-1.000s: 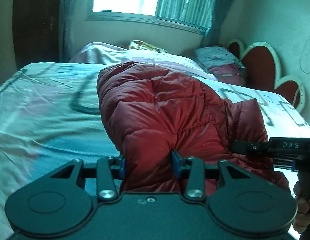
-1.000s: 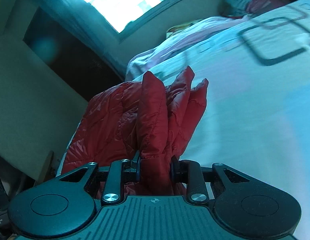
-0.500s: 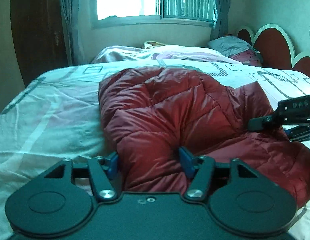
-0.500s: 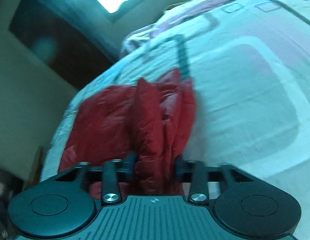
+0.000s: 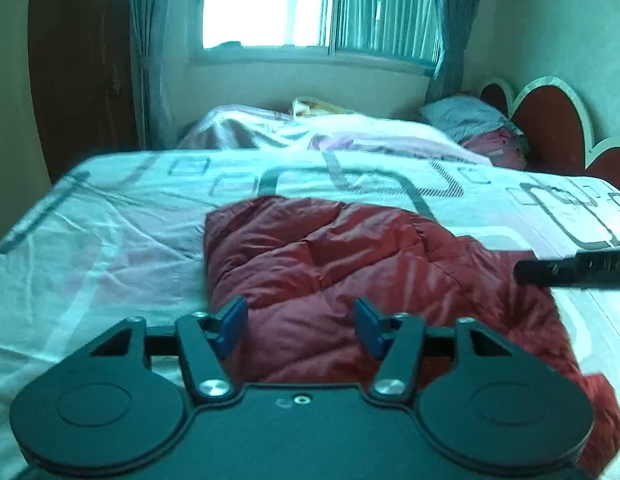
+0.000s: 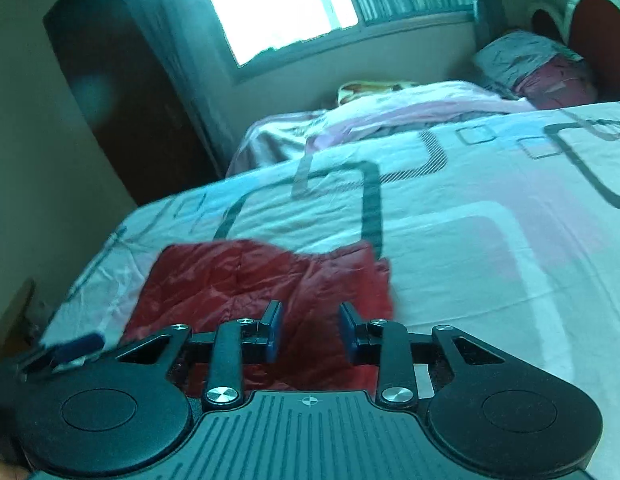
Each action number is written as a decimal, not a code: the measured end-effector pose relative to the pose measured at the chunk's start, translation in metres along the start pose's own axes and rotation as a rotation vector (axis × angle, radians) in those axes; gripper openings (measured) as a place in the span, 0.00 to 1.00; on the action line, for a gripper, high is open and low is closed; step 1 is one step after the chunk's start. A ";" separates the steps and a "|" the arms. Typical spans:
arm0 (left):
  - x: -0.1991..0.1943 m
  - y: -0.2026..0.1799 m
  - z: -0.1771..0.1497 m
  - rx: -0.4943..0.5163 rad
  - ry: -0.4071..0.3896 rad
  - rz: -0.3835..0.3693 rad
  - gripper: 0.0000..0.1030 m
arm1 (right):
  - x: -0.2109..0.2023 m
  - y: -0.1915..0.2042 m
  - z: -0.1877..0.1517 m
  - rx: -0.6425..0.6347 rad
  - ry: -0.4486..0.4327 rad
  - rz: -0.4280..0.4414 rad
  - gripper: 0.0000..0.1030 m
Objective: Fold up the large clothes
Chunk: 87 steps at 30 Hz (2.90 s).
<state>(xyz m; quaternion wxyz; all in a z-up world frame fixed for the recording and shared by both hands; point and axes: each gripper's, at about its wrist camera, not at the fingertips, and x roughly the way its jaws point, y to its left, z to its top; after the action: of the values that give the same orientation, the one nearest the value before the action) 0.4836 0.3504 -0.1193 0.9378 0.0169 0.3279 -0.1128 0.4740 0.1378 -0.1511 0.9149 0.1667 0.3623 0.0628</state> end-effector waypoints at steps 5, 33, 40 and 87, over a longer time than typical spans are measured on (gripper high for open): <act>0.033 0.005 -0.004 0.009 0.049 0.034 0.56 | 0.035 0.001 -0.010 -0.051 0.055 -0.113 0.31; -0.097 -0.017 -0.055 -0.136 0.087 0.099 0.79 | -0.084 0.004 -0.080 -0.055 0.086 -0.015 0.32; -0.157 -0.047 -0.067 -0.120 0.055 0.161 1.00 | -0.154 0.007 -0.097 -0.091 0.032 0.017 0.72; -0.442 -0.173 -0.159 -0.114 -0.099 0.282 1.00 | -0.479 0.021 -0.222 -0.242 -0.313 -0.007 0.88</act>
<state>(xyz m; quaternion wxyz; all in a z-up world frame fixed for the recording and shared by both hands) 0.0118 0.2875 0.0367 0.9587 0.0039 0.2817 0.0378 -0.0274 0.1023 0.0123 0.9736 0.0620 0.2061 0.0760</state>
